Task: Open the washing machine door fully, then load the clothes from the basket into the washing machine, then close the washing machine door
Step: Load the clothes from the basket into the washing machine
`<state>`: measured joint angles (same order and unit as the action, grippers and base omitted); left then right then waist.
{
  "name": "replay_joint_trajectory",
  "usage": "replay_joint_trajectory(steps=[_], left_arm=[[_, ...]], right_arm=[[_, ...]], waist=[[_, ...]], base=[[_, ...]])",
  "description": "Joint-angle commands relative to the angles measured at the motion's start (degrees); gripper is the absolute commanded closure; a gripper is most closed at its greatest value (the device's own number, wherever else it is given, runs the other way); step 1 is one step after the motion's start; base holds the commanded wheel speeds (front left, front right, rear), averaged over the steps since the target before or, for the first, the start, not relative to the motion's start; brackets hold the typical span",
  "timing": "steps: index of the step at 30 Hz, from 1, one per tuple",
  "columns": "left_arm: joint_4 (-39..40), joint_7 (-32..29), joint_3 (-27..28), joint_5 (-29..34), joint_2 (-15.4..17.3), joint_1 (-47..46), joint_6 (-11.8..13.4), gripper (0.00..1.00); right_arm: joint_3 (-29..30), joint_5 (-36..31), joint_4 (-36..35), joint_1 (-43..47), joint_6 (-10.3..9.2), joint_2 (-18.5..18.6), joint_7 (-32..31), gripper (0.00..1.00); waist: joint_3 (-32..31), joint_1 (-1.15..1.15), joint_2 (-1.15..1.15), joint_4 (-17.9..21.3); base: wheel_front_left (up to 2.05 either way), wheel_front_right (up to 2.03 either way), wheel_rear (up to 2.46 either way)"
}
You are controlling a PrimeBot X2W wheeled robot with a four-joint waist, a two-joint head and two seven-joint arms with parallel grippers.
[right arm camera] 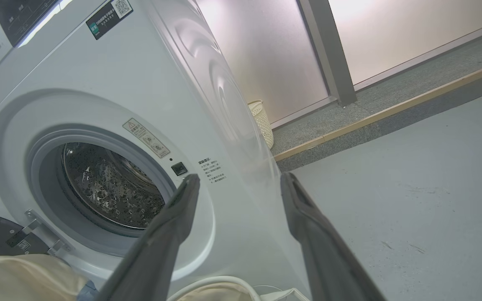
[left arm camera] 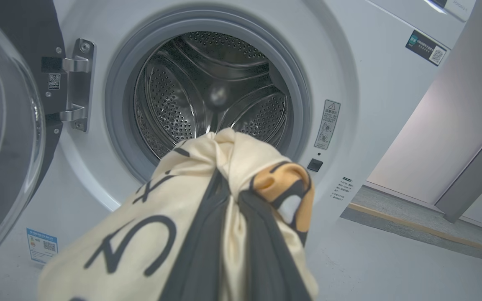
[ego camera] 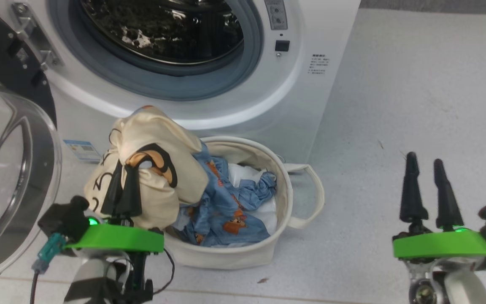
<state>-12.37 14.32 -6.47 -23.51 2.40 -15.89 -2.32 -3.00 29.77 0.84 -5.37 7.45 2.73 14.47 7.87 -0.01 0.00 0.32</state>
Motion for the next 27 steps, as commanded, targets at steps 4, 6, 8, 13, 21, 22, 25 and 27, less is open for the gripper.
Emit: replay_joint_trajectory(steps=[4, 6, 8, 13, 21, 22, 25, 27], left_arm=[[0.8, 0.7, 3.6, -1.7, 0.5, -5.1, -0.6, 1.00], [0.5, 0.7, 4.2, -1.1, 0.5, -6.7, -0.7, 1.00], [0.1, 0.7, 4.6, 1.0, 0.5, -8.6, -0.6, 1.00], [-1.4, 0.7, 7.4, 1.3, 0.5, -16.0, -0.3, 1.00], [-10.3, 0.7, 16.3, -1.5, 0.5, -32.9, -2.0, 1.00], [-11.8, 0.7, 17.2, -0.9, 0.5, -35.1, -2.4, 1.00], [-15.1, 0.7, 19.2, 0.1, 0.5, -39.6, -2.9, 1.00], [-18.1, 0.7, 20.8, 1.2, 1.1, -43.9, -3.4, 1.00]], right_arm=[[1.9, 3.7, -1.7, -2.4, 0.03, 0.1, 0.5, 0.00], [2.2, 6.4, -2.0, -3.0, 0.03, 0.1, 0.5, 0.00], [2.5, 7.7, -2.3, -3.6, 0.03, 0.1, 0.5, 0.00], [2.4, 6.8, -2.8, -5.3, 0.03, 0.1, 0.5, 0.00], [0.3, 17.5, -4.0, -8.2, 0.03, 0.1, 0.5, 0.00], [0.8, 22.3, -4.4, -8.6, 0.03, 0.1, 0.5, 0.00], [1.6, 28.8, -5.2, -9.5, 0.03, 0.1, 0.5, 0.00], [1.9, 31.8, -5.8, -10.4, 0.03, 0.1, 0.5, 0.00]], waist=[[2.8, 0.01, 0.00, 1.3], [4.2, 0.01, 0.00, 1.8], [5.8, 0.01, 0.00, 2.4], [11.1, 0.01, 0.00, 4.1], [19.7, 0.01, 0.00, 7.7], [20.7, 0.01, 0.00, 8.1], [22.8, 0.01, 0.00, 8.8], [24.8, 0.01, 0.00, 9.8]], base=[[0.00, 0.00, 0.00], [0.00, 0.00, 0.00], [0.00, 0.00, 0.00], [0.00, 0.00, 0.00], [0.00, 0.00, 0.00], [0.00, 0.00, 0.00], [0.00, 0.00, 0.00], [0.00, 0.00, 0.00]])
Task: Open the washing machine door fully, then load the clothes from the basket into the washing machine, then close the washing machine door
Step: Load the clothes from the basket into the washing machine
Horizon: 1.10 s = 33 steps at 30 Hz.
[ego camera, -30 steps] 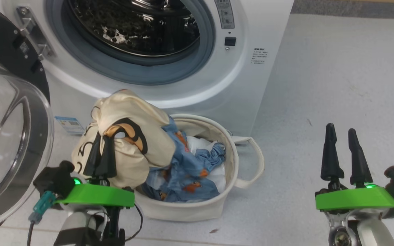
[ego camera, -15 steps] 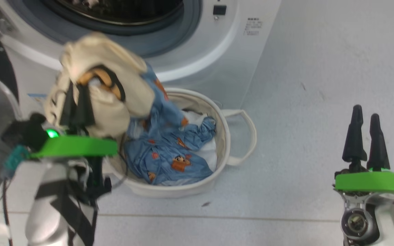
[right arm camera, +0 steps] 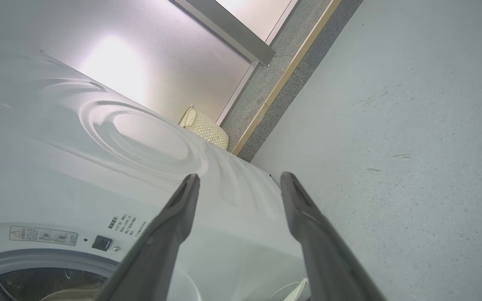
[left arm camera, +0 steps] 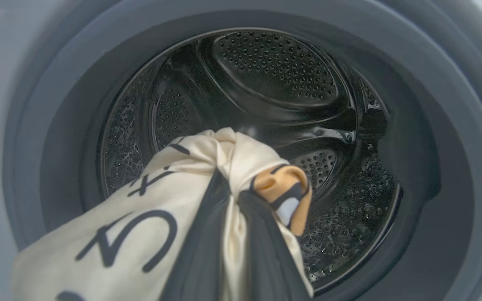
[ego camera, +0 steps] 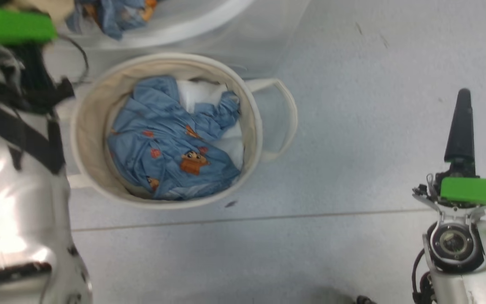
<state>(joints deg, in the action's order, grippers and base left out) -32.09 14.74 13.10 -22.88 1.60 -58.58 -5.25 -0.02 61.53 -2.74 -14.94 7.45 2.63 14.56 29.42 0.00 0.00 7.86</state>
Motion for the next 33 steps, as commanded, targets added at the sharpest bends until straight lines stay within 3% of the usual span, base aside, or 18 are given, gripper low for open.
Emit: replay_joint_trajectory(steps=[1, 10, 16, 24, 25, 29, 33], left_arm=[[0.4, 0.3, 2.2, 0.6, 2.1, -3.6, -0.6, 1.00], [-6.0, 0.3, 8.1, 4.7, 5.0, -21.5, -1.1, 1.00], [-8.3, 0.3, 7.8, 11.2, 6.7, -26.7, -1.0, 1.00], [-9.2, 0.3, 6.2, 16.2, 6.2, -27.0, -1.3, 1.00], [-8.6, 0.3, 5.7, 17.2, 5.9, -26.8, -1.3, 1.00], [-7.8, 0.3, 6.0, 18.0, 5.3, -26.7, -1.3, 1.00], [-7.6, 0.3, 5.4, 19.3, 5.0, -26.5, -1.3, 1.00]], right_arm=[[-1.1, 0.5, -2.2, -1.3, 0.03, 0.2, 0.4, 0.00], [-3.9, 4.0, -2.3, -5.2, 0.03, 0.2, 0.4, 0.00], [-3.4, 2.1, -3.7, -6.1, 0.03, 0.2, 0.4, 0.00], [-6.3, -24.4, -7.6, -7.1, 0.03, 0.2, 0.4, 0.00], [-7.9, -31.9, -8.6, -7.5, 0.03, 0.2, 0.4, 0.00], [-11.4, -45.9, -9.8, -7.9, 0.03, 0.2, 0.4, 0.00], [-13.9, -52.4, -9.9, -7.6, 0.03, 0.2, 0.4, 0.00]], waist=[[4.3, 0.00, 0.00, 2.7], [12.0, 0.00, 0.00, 7.0], [14.4, 0.00, 0.00, 8.5], [15.6, 0.00, 0.00, 7.8], [15.8, 0.00, 0.00, 7.5], [16.2, 0.00, 0.00, 7.0], [16.2, 0.00, 0.00, 6.9]], base=[[0.00, 0.00, 0.00], [0.00, 0.00, 0.00], [0.00, 0.00, 0.00], [0.00, 0.00, 0.00], [0.00, 0.00, 0.00], [0.00, 0.00, 0.00], [0.00, 0.00, 0.00]])
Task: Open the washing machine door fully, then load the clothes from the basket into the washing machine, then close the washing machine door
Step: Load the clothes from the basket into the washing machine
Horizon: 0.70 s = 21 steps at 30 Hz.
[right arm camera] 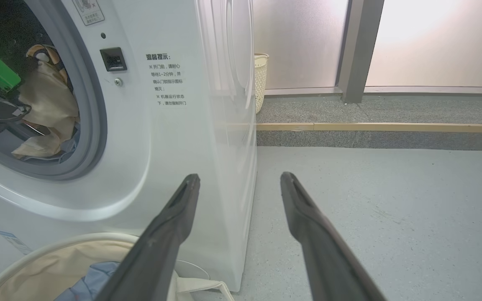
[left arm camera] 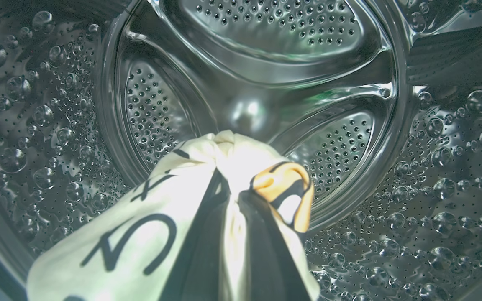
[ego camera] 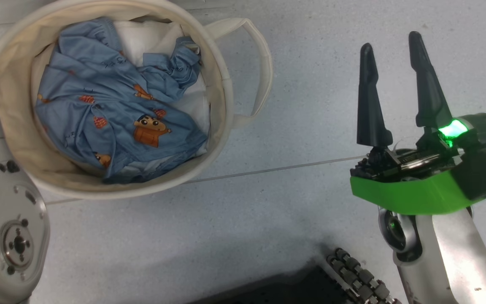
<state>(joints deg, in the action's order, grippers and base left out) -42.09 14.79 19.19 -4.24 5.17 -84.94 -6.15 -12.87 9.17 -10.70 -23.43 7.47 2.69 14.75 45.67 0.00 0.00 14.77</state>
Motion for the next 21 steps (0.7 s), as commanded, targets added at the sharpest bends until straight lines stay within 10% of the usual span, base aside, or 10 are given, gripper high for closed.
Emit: replay_joint_trajectory(steps=[1, 4, 5, 6, 21], left_arm=[[2.4, 0.2, -0.7, 0.8, 1.4, -0.2, -0.4, 1.00], [1.9, 0.2, -0.8, 1.1, 1.1, 0.0, -0.4, 0.97], [1.8, 0.2, -0.8, 1.2, 1.1, 0.0, -0.3, 0.05], [1.5, 0.2, -0.9, 1.5, 1.1, 0.1, -0.3, 0.00], [4.4, 0.2, -5.1, 2.0, -1.3, 9.4, -0.7, 0.00]], right_arm=[[-1.0, -0.1, -2.0, 1.0, 0.02, 0.2, 0.3, 0.00], [-0.6, 0.7, -2.0, 1.4, 0.02, 0.2, 0.3, 0.00], [-0.5, 1.1, -1.9, 1.4, 0.02, 0.2, 0.3, 0.00], [-0.3, 1.2, -1.9, 1.5, 0.02, 0.2, 0.3, 0.00], [1.7, 4.5, 0.4, 1.6, 0.02, 0.2, 0.3, 0.00]], waist=[[0.0, 0.00, 0.00, -0.1], [-0.1, 0.00, 0.00, -0.1], [-0.1, 0.00, 0.00, -0.1], [-0.2, 0.00, 0.00, -0.1], [-5.4, 0.00, 0.00, -3.5]], base=[[0.00, 0.00, 0.00], [0.00, 0.00, 0.00], [0.00, 0.00, 0.00], [0.00, 0.00, 0.00], [0.00, 0.00, 0.00]])
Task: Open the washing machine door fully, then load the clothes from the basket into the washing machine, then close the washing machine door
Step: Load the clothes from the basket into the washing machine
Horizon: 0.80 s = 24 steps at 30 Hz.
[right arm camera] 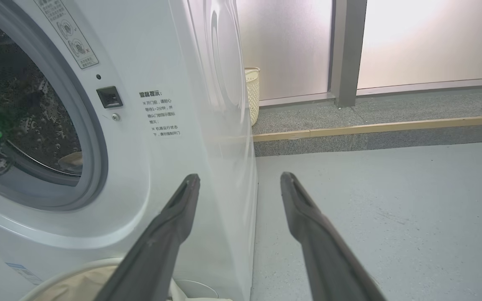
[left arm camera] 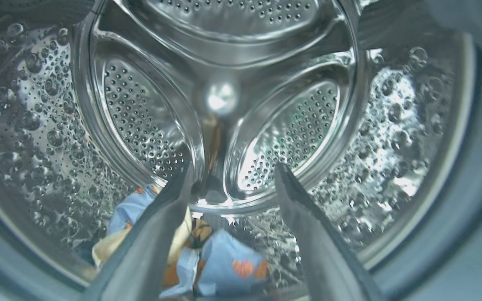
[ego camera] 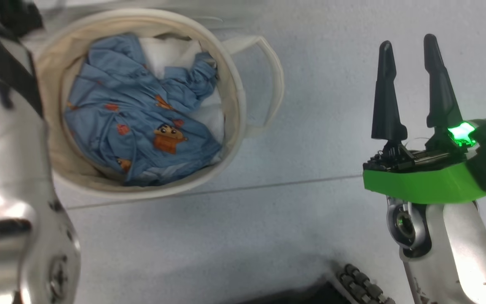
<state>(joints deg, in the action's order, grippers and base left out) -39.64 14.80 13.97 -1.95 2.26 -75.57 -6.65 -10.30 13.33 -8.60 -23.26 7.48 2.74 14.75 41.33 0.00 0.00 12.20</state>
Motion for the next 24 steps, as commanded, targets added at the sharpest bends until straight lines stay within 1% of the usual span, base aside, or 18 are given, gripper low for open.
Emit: replay_joint_trajectory(steps=[1, 7, 11, 17, 24], left_arm=[[2.6, 0.2, -0.6, -0.3, 1.4, 1.8, -0.3, 0.00], [6.6, 0.2, -5.0, -1.1, 0.7, 13.6, -0.6, 0.00], [7.6, 0.2, -8.6, -2.9, 0.7, 21.9, -0.5, 0.00], [10.8, 0.2, -13.0, -6.3, 0.6, 34.4, 1.6, 0.00], [16.3, 0.2, -17.5, -7.1, 0.6, 47.3, 4.3, 0.00]], right_arm=[[-0.7, 0.6, -1.4, 1.5, 0.01, 0.1, 0.3, 0.00], [0.1, 1.0, 0.7, 2.7, 0.01, 0.1, 0.3, 0.00], [0.7, 0.7, 2.5, 4.5, 0.01, 0.1, 0.3, 0.00], [1.3, 0.6, 4.6, 8.2, 0.01, 0.1, 0.3, 0.00], [1.1, 0.6, 6.3, 12.7, 0.01, 0.1, 0.3, 0.00]], waist=[[-2.0, 0.00, 0.00, -1.4], [-8.6, 0.00, 0.00, -4.3], [-13.9, 0.00, 0.00, -5.9], [-21.5, 0.00, 0.00, -7.3], [-28.3, 0.00, 0.00, -8.5]], base=[[0.00, 0.00, 0.00], [0.00, 0.00, 0.00], [0.00, 0.00, 0.00], [0.00, 0.00, 0.00], [0.00, 0.00, 0.00]])
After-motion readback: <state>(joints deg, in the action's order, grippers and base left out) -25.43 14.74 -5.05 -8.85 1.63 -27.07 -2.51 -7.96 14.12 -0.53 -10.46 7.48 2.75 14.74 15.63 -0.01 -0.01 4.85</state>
